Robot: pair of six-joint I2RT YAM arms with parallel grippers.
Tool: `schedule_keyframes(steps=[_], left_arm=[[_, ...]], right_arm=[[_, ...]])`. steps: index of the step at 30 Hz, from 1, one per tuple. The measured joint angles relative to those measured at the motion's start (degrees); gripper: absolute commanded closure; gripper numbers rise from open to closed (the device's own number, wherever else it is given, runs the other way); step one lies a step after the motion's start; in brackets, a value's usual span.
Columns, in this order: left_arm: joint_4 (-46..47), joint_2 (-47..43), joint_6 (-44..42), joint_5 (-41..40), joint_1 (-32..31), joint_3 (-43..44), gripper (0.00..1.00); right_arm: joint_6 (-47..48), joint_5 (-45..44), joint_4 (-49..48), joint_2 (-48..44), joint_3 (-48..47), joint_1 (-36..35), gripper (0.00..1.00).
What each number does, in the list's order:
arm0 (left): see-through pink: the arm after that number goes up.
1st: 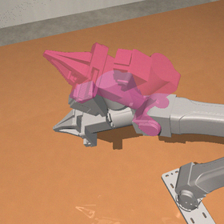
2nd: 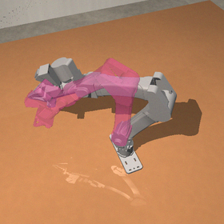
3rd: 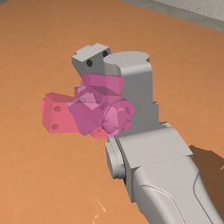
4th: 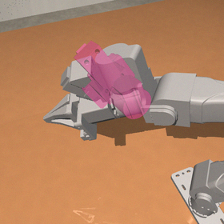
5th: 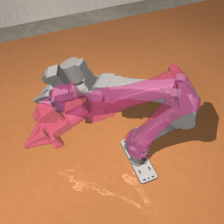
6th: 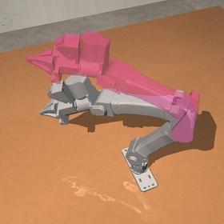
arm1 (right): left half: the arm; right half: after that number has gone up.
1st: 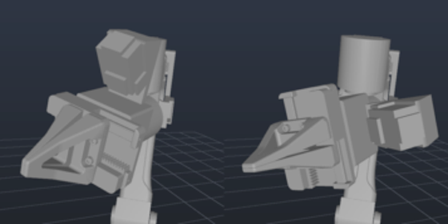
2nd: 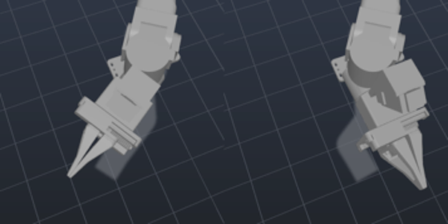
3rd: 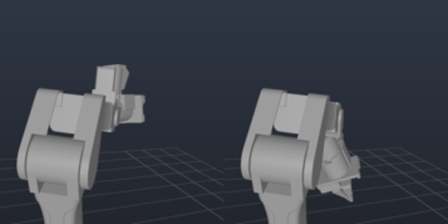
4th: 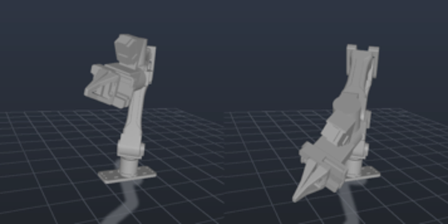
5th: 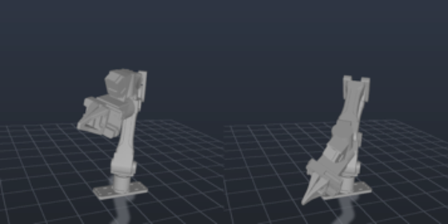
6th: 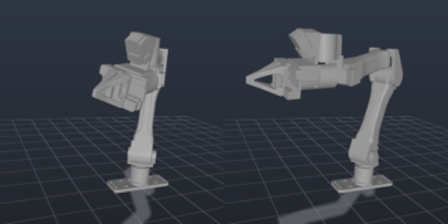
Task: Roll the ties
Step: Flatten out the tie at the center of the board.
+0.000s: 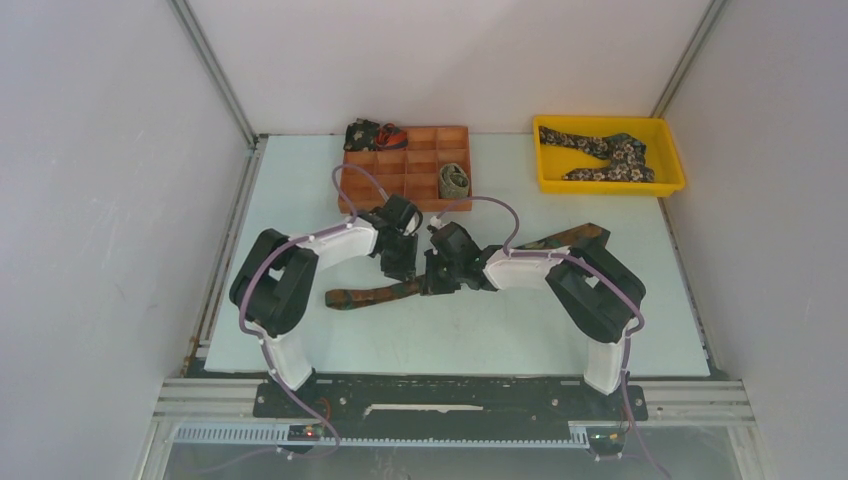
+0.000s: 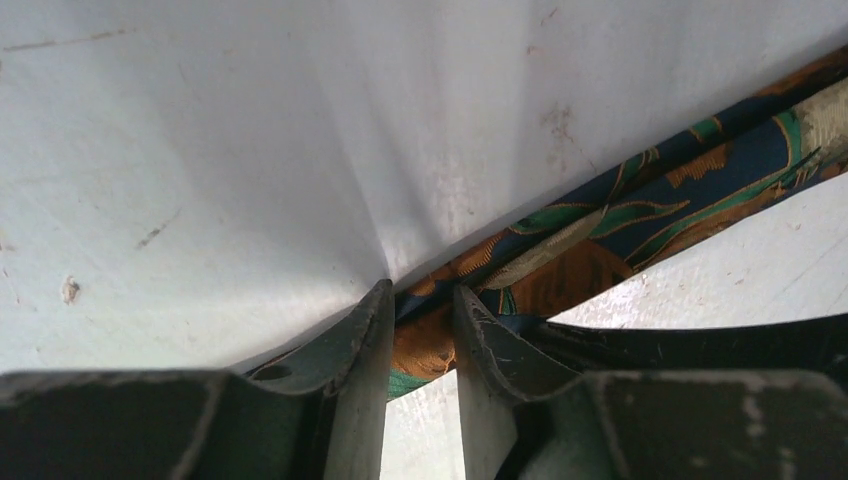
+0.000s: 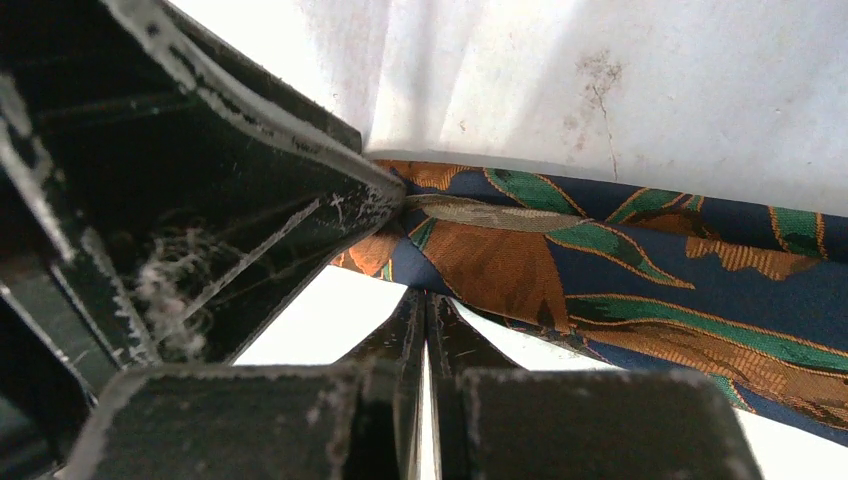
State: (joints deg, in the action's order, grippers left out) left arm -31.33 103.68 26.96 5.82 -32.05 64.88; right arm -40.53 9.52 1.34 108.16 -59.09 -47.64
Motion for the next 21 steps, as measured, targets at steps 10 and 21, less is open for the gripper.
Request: schedule_keyframes(steps=[10, 21], left_arm=[[-1.03, -2.91, 0.61, -1.51, -0.44, -2.93, 0.57], [-2.32, -11.72, 0.98, -6.14, -0.57, -3.63, 0.42]], right_arm=[[0.00, 0.44, -0.28, 0.13, 0.00, 0.09, 0.98], [1.55, -4.26, 9.51, -6.69, 1.31, -0.72, 0.94]])
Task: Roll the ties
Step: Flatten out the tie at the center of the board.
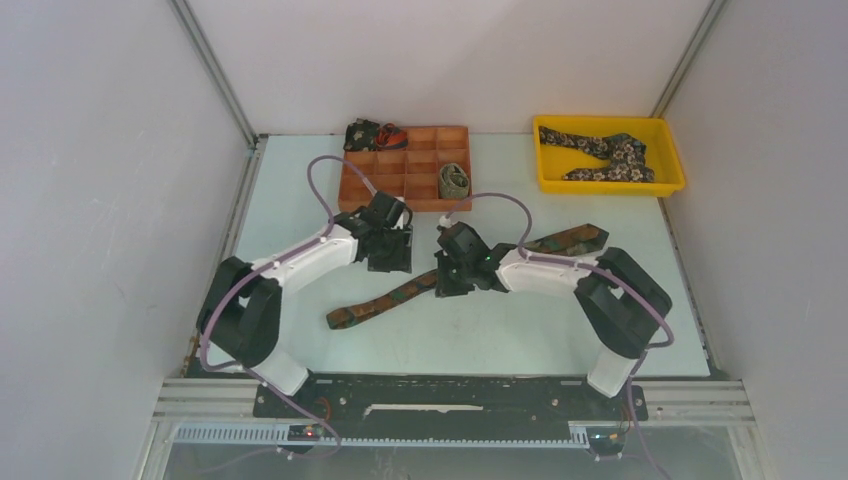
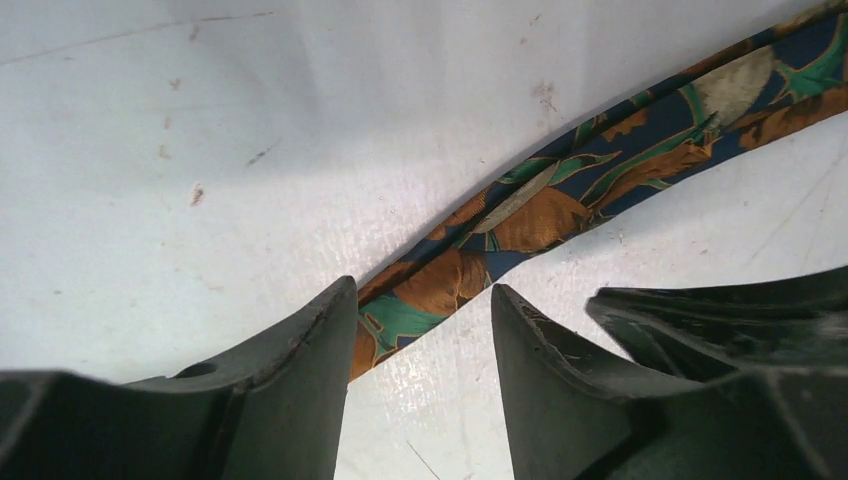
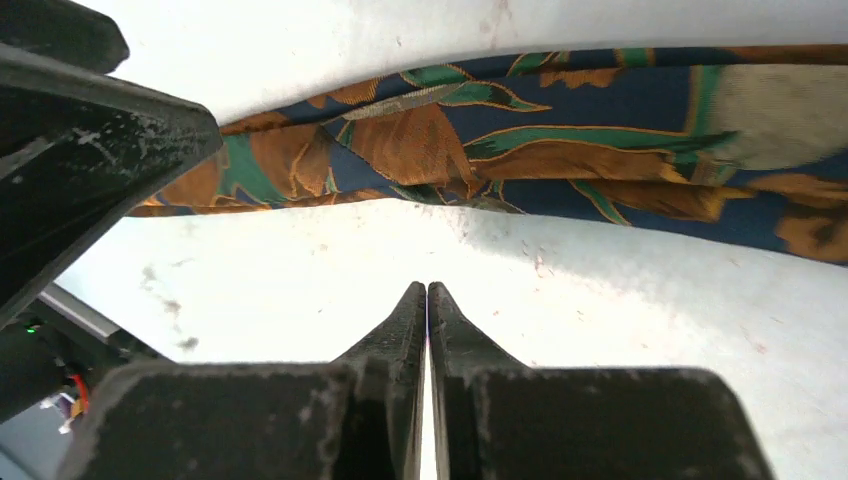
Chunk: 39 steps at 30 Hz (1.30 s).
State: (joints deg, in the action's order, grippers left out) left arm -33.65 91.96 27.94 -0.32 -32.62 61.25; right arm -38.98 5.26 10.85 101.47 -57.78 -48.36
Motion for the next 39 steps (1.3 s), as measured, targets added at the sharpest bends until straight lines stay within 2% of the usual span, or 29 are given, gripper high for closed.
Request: schedule_keyframes(steps=[4, 7, 11, 15, 19, 25, 29, 39], left_arm=[[0.35, -4.28, -0.09, -1.79, -0.02, -1.49, 0.42], [0.55, -8.57, -0.07, -2.49, -0.09, -4.72, 0.43], [1.22, -14.40, -0.04, -2.14, -1.57, -9.97, 0.45], [2.97, -17.59, 0.02, 0.22, -5.97, -13.84, 0.47], [5.55, -17.07, 1.31, 2.21, -9.75, -15.78, 0.48], [12.20, -12.09, 8.31, 2.25, -13.90, -19.08, 0.51], [13.64, -8.48, 12.66, 0.28, -15.69, -19.80, 0.54], [15.69, -7.02, 19.10, -9.11, -16.00, -19.41, 0.56]], right_arm=[[0.31, -1.75, 3.10, -5.73, 0.00, 2.05, 0.92], [0.90, -3.13, 5.62, -8.41, -0.55, 6.14, 0.92], [2.14, -5.20, 10.36, -7.61, -4.11, 11.52, 0.92], [3.06, -5.18, 13.81, -2.78, -10.91, 14.53, 0.92], [3.65, -3.04, 15.69, 2.67, -16.92, 14.64, 0.92], [5.22, 1.68, 17.88, 11.17, -25.24, 12.15, 0.92], [6.54, 3.85, 18.78, 13.20, -25.31, 10.19, 0.93], [7.98, 6.71, 17.40, 13.03, -18.91, 9.40, 0.94]])
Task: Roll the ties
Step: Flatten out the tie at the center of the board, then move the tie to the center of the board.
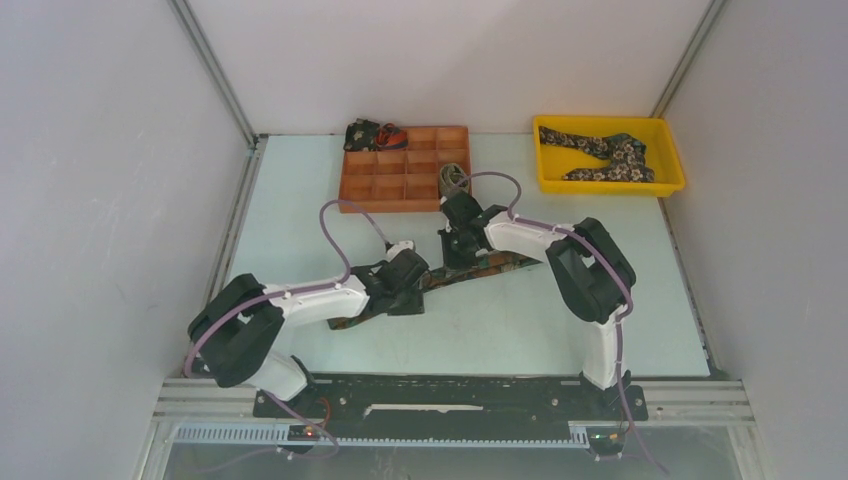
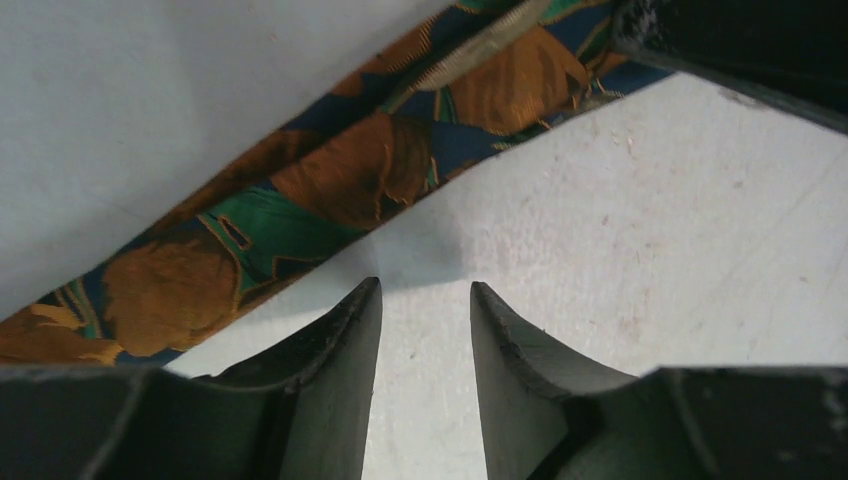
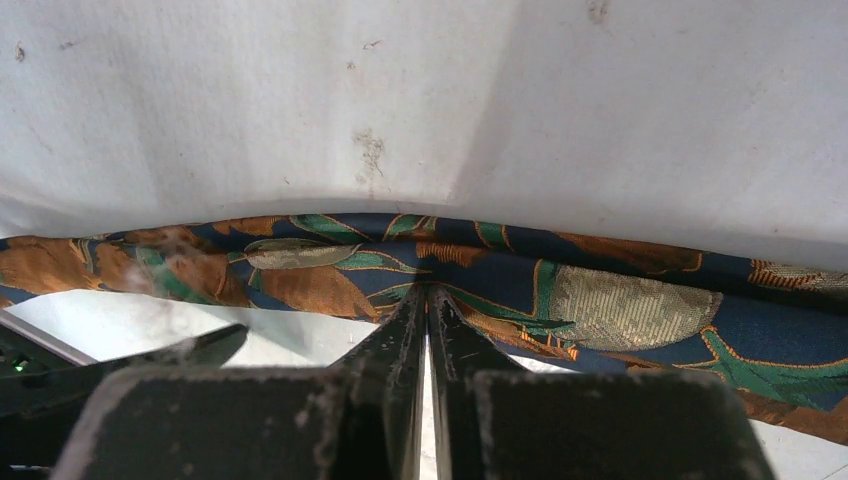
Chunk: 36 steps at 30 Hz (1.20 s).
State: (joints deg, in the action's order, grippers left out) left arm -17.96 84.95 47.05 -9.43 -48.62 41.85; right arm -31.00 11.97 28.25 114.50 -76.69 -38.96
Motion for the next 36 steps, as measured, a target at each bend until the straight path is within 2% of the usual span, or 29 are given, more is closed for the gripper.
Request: schedule_keyframes(steps=[11, 22, 25, 29, 30, 32, 36], left_arm=[[-6.21, 2.08, -0.83, -10.62, -0.02, 2.84, 0.56], [-15.56, 1.42, -3.50, -16.15, 0.17, 5.42, 0.53], [-16.52, -4.42, -3.37, -16.09, -0.26, 3.28, 0.48], [-18.91, -18.40, -2.84, -16.74, -0.39, 0.17, 0.35], [-19.56, -21.27, -2.71, -17.22, -0.39, -0.09, 0.34], [-20.57, -27.12, -2.49, -18.32, -0.39, -0.61, 0.33], [-22.01, -36.57, -3.26, -20.44, -0.11, -2.25, 0.33]], right_arm=[[-0.11, -0.04, -0.24, -3.56, 4.50, -1.16, 0.94], [-1.53, -3.91, 3.19, -14.93, 5.75, -2.75, 0.92], [-1.55, -6.21, 3.39, -18.62, 6.60, -1.68, 0.91], [-1.51, -8.22, 3.85, -22.86, 9.11, 2.62, 0.84], [-1.46, -8.59, 3.89, -23.71, 9.88, 4.42, 0.79], [-1.46, -9.38, 4.17, -25.07, 11.28, 8.35, 0.63], [-1.86, -10.25, 4.26, -27.04, 14.16, 17.14, 0.52]])
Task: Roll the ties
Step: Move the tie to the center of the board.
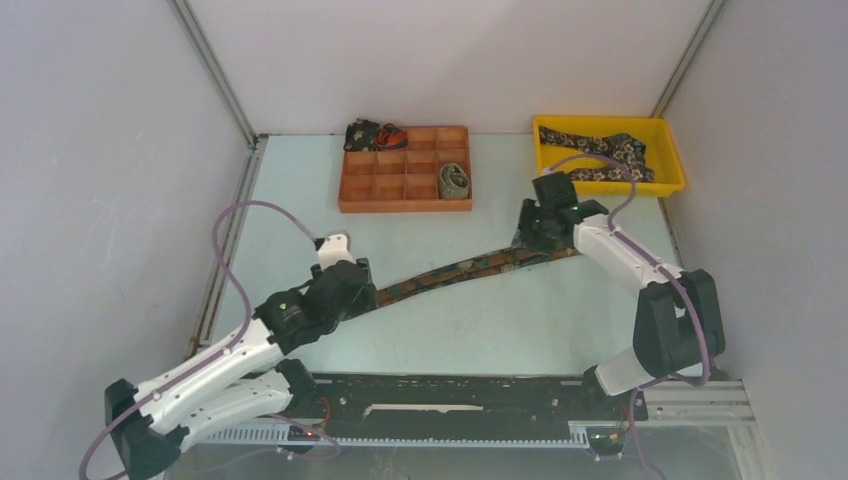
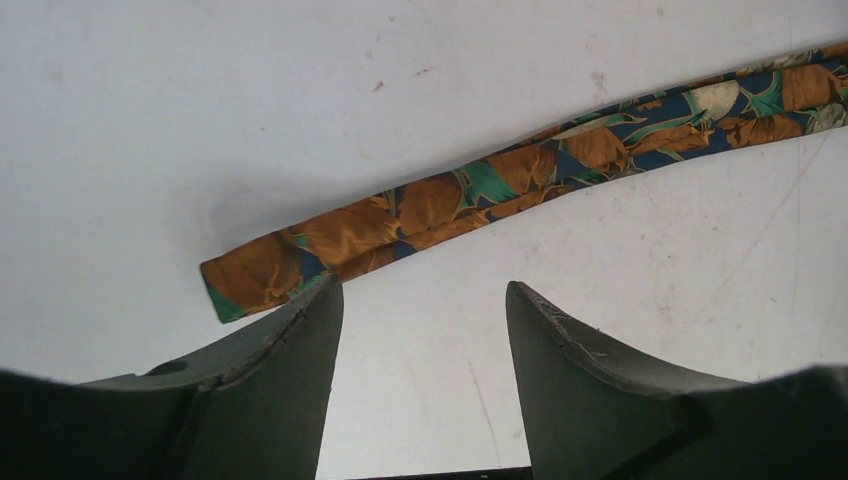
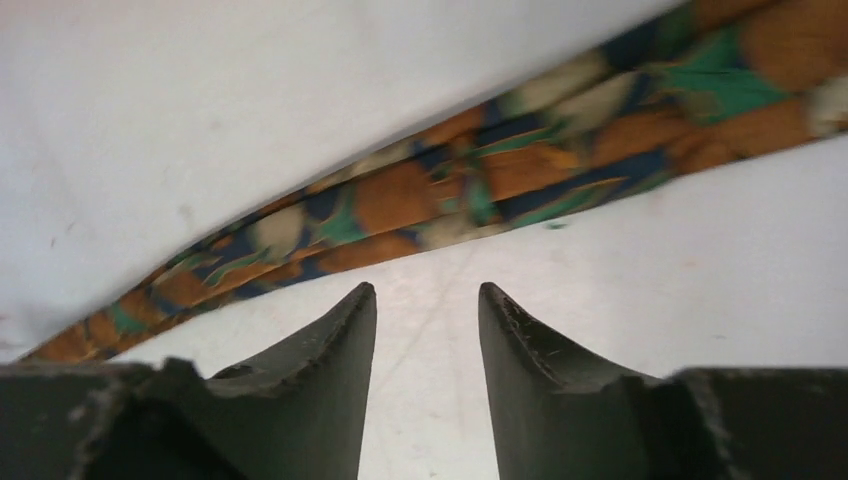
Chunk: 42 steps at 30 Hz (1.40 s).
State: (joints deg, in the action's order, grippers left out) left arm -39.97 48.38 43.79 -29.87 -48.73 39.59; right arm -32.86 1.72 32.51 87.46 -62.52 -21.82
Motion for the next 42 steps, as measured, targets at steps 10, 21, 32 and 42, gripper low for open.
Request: schedule_keyframes(steps=[10, 21, 32, 42], left_arm=[[-0.50, -12.61, -4.44, 1.01, 0.48, -4.74, 0.32], [2.95, -12.22, -6.38, 5.66, 0.48, -6.71, 0.33], [1.33, -11.61, -5.75, 6.58, 1.36, -0.31, 0.25], [0.74, -10.88, -4.72, 6.67, 1.95, 1.97, 0.25]], right_arm=[[-1.44, 0.79, -1.75, -0.83, 4.35, 21.68, 0.34], [-0.33, -0.26, -3.72, 8.35, 1.92, 32.74, 0.30], [0.33, -1.95, -4.85, 18.01, -4.48, 33.14, 0.36], [0.37, -3.98, -4.26, 21.49, -8.07, 32.65, 0.62]])
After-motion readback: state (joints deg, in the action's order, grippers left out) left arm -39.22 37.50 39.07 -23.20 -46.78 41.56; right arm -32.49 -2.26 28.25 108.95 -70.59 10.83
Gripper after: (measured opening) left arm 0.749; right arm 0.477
